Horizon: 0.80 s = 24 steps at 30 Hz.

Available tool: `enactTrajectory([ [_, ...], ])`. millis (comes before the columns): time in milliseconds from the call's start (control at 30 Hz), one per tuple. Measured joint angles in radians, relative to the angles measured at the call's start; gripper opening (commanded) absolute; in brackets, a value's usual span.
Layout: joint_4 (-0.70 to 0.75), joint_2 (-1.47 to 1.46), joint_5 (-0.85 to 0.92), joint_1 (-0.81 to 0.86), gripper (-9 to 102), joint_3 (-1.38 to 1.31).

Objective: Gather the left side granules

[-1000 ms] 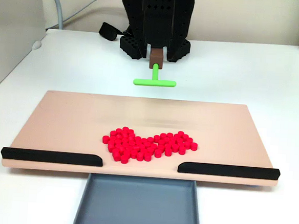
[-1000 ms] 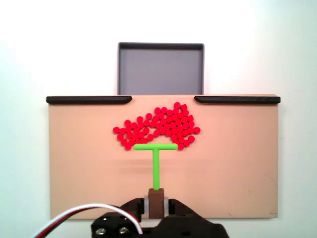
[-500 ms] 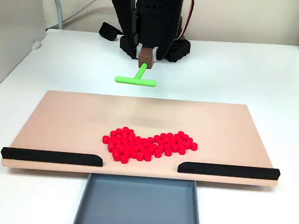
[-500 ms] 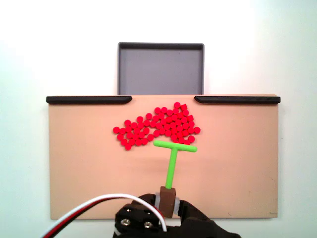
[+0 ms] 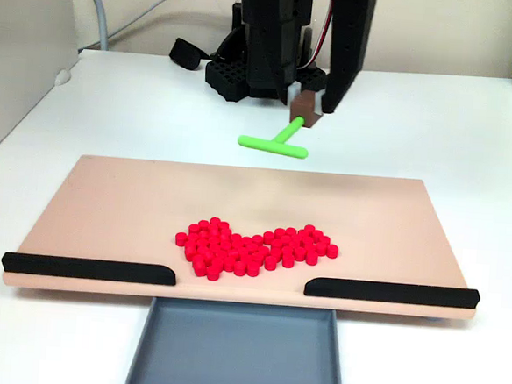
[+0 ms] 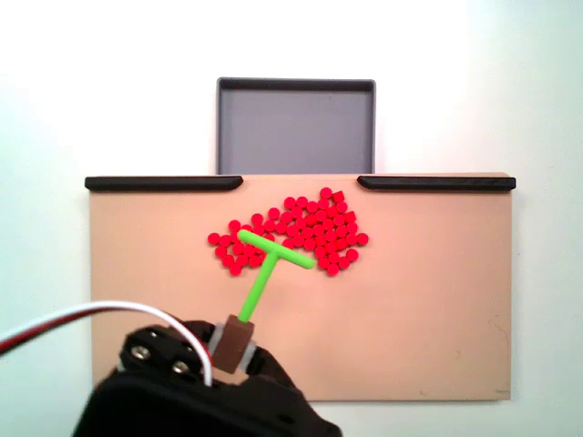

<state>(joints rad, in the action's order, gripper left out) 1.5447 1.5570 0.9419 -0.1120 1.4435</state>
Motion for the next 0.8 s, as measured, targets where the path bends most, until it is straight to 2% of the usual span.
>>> enactTrajectory([
  [233, 0.0, -0.106, -0.238, -0.081, 0, -0.112],
  [600, 0.127, -0.239, -0.505, -0.143, 0, -0.268],
  [800, 0.138, -0.296, -0.687, -0.176, 0, -0.336],
])
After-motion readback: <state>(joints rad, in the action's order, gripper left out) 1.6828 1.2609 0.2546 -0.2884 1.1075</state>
